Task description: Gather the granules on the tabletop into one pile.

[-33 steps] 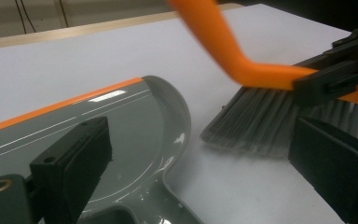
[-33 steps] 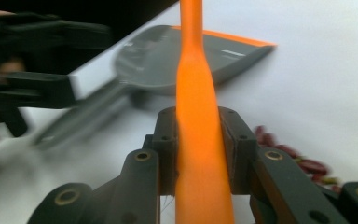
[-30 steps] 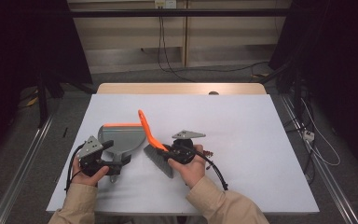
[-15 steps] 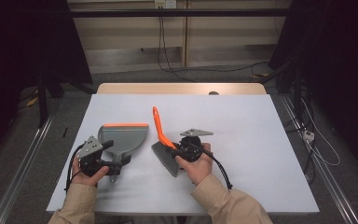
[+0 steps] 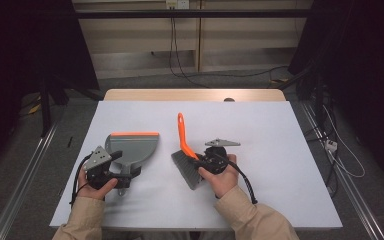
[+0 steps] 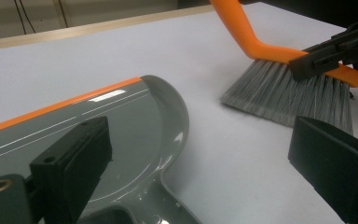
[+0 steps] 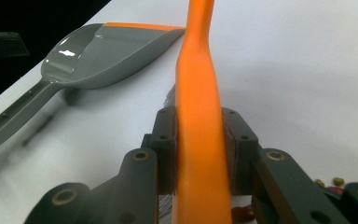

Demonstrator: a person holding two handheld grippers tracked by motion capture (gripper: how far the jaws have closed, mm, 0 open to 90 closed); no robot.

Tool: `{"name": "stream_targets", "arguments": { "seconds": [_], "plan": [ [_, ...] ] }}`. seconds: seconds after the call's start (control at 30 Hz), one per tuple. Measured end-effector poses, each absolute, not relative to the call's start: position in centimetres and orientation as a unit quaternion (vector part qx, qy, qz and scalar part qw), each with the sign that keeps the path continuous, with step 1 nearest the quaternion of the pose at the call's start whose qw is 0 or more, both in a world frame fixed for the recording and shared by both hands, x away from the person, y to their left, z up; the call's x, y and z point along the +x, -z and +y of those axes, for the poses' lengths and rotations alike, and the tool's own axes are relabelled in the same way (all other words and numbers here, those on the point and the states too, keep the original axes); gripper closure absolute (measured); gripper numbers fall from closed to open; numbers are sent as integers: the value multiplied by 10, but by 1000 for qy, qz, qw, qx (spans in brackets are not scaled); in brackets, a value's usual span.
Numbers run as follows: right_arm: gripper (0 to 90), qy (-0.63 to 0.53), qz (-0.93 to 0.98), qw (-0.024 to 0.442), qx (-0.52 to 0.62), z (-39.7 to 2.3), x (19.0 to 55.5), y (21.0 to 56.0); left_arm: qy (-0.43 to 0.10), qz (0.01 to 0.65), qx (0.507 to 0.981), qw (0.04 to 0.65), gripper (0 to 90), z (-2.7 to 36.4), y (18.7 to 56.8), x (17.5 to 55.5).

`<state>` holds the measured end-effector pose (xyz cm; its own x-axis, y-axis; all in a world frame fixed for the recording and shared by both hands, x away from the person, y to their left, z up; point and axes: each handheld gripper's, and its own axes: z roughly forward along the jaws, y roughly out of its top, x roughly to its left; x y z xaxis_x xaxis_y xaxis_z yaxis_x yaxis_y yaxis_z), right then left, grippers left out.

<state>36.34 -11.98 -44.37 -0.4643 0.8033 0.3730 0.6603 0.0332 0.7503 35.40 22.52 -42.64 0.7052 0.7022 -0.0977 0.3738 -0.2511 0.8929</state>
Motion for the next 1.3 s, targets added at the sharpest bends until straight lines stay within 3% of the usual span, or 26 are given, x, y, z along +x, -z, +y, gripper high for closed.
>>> {"name": "stream_targets", "arguments": {
  "seconds": [0.87, 1.3],
  "plan": [
    [713, -484, 687, 88, 535, -161, 358, 434, -164, 348, 775, 501, 60, 225, 427, 355],
    [714, -499, 697, 69, 510, -99, 384, 424, -161, 350, 773, 504, 60, 226, 427, 356]
  ]
}}
